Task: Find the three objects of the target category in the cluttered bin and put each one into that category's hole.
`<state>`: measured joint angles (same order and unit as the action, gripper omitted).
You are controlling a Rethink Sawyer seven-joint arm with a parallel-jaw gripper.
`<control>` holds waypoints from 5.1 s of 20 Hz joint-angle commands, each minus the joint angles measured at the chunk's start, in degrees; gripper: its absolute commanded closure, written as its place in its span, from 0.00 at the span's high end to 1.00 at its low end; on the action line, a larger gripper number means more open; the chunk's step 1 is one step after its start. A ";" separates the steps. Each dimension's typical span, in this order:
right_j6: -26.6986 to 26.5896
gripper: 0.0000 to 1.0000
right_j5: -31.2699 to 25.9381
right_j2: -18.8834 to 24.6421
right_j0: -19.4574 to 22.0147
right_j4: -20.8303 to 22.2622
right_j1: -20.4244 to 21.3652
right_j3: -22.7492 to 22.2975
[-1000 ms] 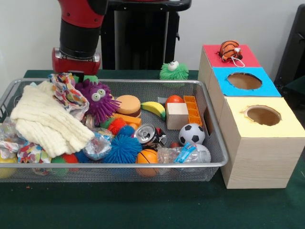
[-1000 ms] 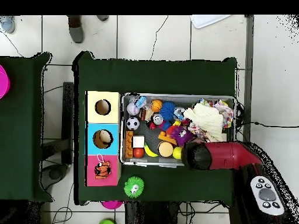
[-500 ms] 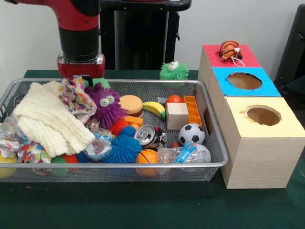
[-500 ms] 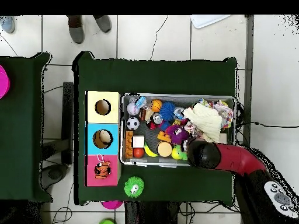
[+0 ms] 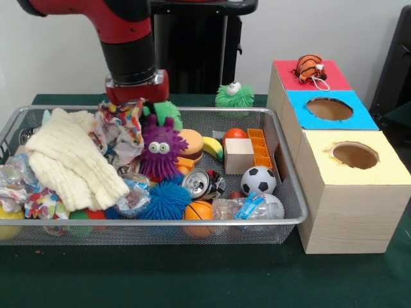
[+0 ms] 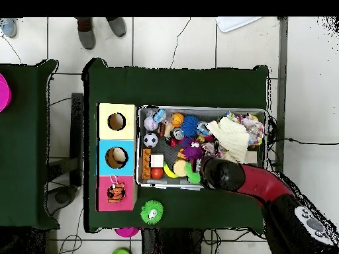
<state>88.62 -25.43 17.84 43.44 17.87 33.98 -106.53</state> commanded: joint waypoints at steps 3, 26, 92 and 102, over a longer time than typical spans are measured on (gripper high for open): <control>10.98 0.00 3.78 7.10 -0.95 -7.57 -2.30 -6.77; 13.20 0.00 12.00 13.90 -0.41 -17.75 -1.22 -14.93; -16.75 1.00 -9.09 5.50 3.27 23.83 6.84 12.79; -8.64 1.00 -4.72 8.44 7.20 22.79 0.27 12.71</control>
<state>88.59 -31.80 20.25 49.00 39.40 40.48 -94.37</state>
